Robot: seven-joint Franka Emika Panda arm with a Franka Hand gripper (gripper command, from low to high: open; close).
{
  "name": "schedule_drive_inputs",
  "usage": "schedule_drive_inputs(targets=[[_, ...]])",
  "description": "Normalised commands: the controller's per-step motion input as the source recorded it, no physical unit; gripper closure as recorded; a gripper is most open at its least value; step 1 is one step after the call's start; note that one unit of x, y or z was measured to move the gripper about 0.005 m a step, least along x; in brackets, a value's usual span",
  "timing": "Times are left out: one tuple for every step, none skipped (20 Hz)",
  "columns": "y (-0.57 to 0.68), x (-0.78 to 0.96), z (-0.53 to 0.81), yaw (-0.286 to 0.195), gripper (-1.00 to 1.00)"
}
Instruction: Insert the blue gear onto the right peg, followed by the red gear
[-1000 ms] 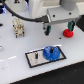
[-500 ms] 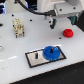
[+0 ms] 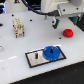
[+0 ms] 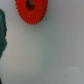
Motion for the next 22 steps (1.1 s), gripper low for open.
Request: schedule_drive_inputs(targets=[[0.22,0.58,0.01,0.0,-1.0],[0.27,0.54,-0.01,0.0,-1.0],[0.27,0.44,-0.02,0.0,-1.0],[0.24,0.01,-0.11,0.0,-1.0],[0.21,-0.15,-0.25,0.0,-1.0],[0.22,-0.19,-0.25,0.0,-1.0],[0.22,-0.19,-0.22,0.0,-1.0],[0.19,-0.2,-0.28,0.0,-1.0],[0.18,-0.21,-0.31,0.0,-1.0],[0.39,-0.3,-0.15,0.0,-1.0],[0.15,-0.24,-0.3,0.0,-1.0],[0.14,-0.08,-0.35,0.0,-1.0],[0.16,-0.17,-0.35,0.0,-1.0],[0.13,-0.2,-0.31,0.0,-1.0],[0.17,-0.17,-0.3,0.0,-1.0],[0.13,-0.17,-0.31,0.0,-1.0],[0.11,-0.16,-0.29,0.0,-1.0],[0.12,-0.19,-0.31,0.0,-1.0],[0.1,-0.24,-0.32,0.0,-1.0],[0.11,-0.21,-0.31,0.0,-1.0],[0.07,-0.22,-0.27,0.0,-1.0],[0.07,-0.29,-0.25,0.0,-1.0]])
